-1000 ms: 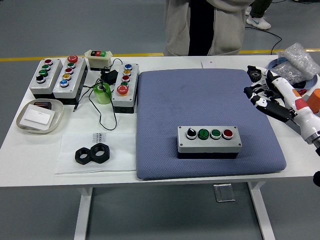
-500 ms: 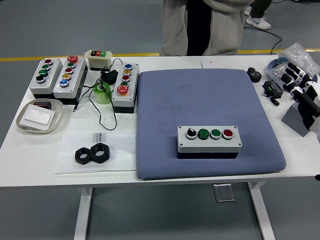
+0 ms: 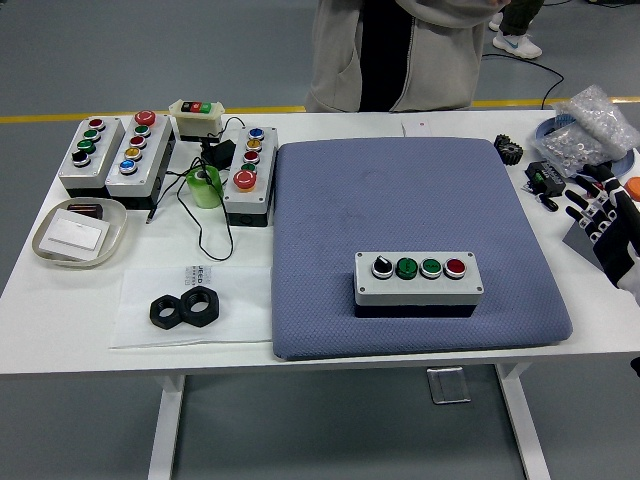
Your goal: Pick up the button,place it on the desk,press the button,press the button
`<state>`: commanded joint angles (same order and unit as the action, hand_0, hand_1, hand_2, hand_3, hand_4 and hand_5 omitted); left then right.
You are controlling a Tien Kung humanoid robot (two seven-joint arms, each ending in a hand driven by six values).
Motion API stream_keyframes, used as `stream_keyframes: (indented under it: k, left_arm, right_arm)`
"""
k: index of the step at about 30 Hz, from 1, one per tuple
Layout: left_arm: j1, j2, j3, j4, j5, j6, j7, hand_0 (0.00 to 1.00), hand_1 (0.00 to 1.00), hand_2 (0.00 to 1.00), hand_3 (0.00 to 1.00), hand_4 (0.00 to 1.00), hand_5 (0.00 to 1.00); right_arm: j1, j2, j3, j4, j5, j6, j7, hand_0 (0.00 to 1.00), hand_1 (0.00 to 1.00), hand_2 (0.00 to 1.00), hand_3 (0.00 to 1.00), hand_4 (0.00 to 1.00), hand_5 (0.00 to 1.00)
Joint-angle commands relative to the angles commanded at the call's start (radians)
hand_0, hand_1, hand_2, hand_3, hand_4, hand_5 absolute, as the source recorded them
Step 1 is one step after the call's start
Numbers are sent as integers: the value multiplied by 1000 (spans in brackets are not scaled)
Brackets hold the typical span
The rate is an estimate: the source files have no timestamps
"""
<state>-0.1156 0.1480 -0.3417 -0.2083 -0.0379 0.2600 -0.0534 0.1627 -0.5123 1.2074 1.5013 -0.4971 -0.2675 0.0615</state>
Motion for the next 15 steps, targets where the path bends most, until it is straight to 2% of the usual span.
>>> stream_keyframes:
  k: [7,15]
  left_arm:
    - [-3,3,-13,-5,32,0,6,758,827,861,826,629,998]
    - [-18,2,2,-3,9,-2,-5,761,827,861,826,628,998]
  right_arm:
    - [-7,-3,13,13,-9,2,-7,954,879,919,866,626,653]
    - [-10,-7,40,27,-14,2,-9,952,878,911,862,622,648]
